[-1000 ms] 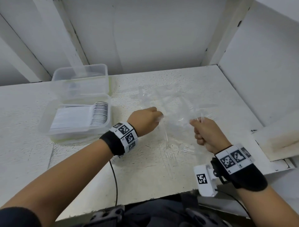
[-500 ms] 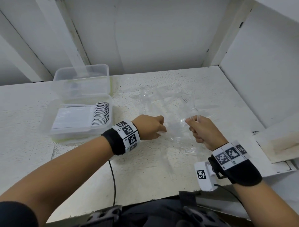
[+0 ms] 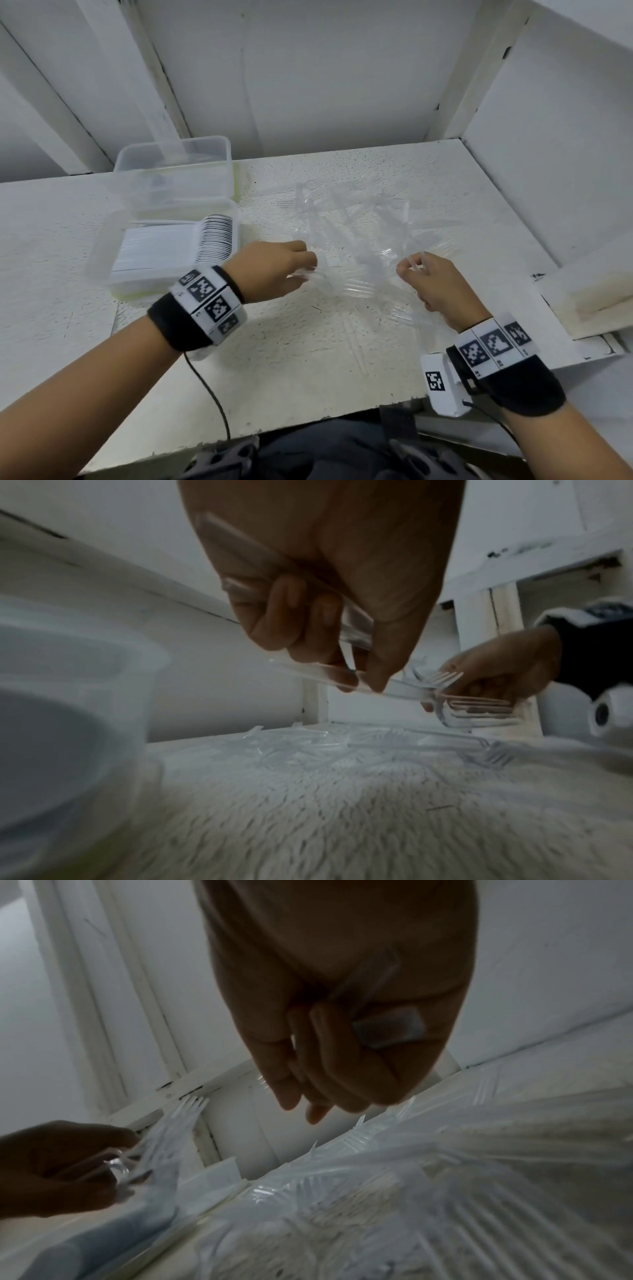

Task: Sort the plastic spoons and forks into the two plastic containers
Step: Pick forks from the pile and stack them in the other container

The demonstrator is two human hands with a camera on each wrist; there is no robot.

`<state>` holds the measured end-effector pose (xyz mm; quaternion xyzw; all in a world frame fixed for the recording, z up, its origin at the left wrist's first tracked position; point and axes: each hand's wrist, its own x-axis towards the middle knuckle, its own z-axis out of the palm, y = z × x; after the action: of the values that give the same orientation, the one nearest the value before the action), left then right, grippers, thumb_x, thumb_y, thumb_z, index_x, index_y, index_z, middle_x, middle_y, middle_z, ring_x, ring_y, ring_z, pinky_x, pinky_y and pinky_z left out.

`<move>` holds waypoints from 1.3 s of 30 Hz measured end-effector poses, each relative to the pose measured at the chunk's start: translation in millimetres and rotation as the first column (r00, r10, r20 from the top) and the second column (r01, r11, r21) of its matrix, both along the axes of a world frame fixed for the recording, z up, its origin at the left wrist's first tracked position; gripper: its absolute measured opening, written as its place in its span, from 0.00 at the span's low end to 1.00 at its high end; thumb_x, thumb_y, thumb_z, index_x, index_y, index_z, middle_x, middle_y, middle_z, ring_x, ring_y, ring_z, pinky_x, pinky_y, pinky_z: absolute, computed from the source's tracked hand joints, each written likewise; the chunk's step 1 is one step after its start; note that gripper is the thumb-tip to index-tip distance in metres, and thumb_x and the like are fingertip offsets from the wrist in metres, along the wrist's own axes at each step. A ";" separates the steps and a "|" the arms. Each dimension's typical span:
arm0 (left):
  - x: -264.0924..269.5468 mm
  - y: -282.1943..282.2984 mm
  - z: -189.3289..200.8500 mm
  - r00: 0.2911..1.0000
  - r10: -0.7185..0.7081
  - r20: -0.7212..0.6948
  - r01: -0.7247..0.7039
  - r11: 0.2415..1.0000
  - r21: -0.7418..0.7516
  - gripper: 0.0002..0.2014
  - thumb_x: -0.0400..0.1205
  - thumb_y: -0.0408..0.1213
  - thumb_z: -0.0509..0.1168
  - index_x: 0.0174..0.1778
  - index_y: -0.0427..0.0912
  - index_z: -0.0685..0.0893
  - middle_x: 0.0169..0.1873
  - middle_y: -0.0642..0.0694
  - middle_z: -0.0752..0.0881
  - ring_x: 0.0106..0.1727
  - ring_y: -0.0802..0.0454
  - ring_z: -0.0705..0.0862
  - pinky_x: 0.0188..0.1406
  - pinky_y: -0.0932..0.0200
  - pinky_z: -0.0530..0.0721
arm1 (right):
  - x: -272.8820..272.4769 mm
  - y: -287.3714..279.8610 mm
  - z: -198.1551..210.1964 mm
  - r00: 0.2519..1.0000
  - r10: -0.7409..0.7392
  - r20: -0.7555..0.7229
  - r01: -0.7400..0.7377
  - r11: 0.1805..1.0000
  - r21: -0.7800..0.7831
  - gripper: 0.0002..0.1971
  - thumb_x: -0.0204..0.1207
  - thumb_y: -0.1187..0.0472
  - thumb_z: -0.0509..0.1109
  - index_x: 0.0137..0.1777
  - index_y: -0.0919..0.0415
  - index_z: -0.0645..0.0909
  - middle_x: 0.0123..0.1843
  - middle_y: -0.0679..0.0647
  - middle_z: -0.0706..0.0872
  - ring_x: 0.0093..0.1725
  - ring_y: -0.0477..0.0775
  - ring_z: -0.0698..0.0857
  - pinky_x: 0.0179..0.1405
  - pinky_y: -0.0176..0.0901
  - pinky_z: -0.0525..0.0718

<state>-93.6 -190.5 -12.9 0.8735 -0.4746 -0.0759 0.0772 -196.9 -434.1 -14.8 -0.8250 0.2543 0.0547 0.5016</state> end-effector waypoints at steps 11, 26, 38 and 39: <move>-36.1 52.9 -13.0 0.886 0.426 -0.182 -0.463 0.831 -0.308 0.10 0.82 0.45 0.60 0.34 0.55 0.73 0.30 0.57 0.75 0.32 0.62 0.74 0.30 0.71 0.64 | 10.7 50.3 -16.3 0.956 0.267 -0.123 -0.289 0.926 -0.241 0.13 0.79 0.48 0.65 0.53 0.58 0.79 0.52 0.50 0.83 0.49 0.47 0.79 0.40 0.37 0.72; -52.9 73.1 -14.7 0.689 0.553 -0.468 -0.695 0.688 -0.209 0.09 0.85 0.43 0.56 0.45 0.42 0.76 0.24 0.52 0.83 0.25 0.64 0.78 0.26 0.68 0.68 | 15.4 73.0 -19.2 0.924 0.336 -0.182 -0.382 0.807 -0.449 0.09 0.79 0.54 0.66 0.53 0.60 0.78 0.44 0.51 0.81 0.42 0.50 0.78 0.38 0.39 0.72; -51.3 61.6 8.7 0.475 0.283 -0.833 -0.830 0.457 -0.318 0.07 0.86 0.37 0.55 0.44 0.42 0.76 0.17 0.52 0.76 0.18 0.59 0.67 0.17 0.67 0.64 | 34.0 88.0 54.4 0.901 0.002 0.434 -0.117 0.964 0.239 0.06 0.82 0.59 0.61 0.45 0.55 0.76 0.37 0.52 0.84 0.17 0.38 0.72 0.15 0.34 0.69; -51.5 60.2 10.6 0.464 0.250 -0.850 -0.837 0.436 -0.329 0.08 0.87 0.37 0.55 0.44 0.43 0.76 0.16 0.52 0.75 0.18 0.58 0.66 0.16 0.67 0.62 | 36.4 91.5 53.7 0.911 0.017 0.412 -0.127 0.962 0.243 0.05 0.83 0.58 0.61 0.46 0.56 0.76 0.36 0.52 0.83 0.17 0.38 0.70 0.15 0.33 0.67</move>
<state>-145.1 -130.4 -2.3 0.7751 -0.0494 -0.1709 0.6063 -160.5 -342.7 38.9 -0.7527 0.1043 -0.0656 0.6467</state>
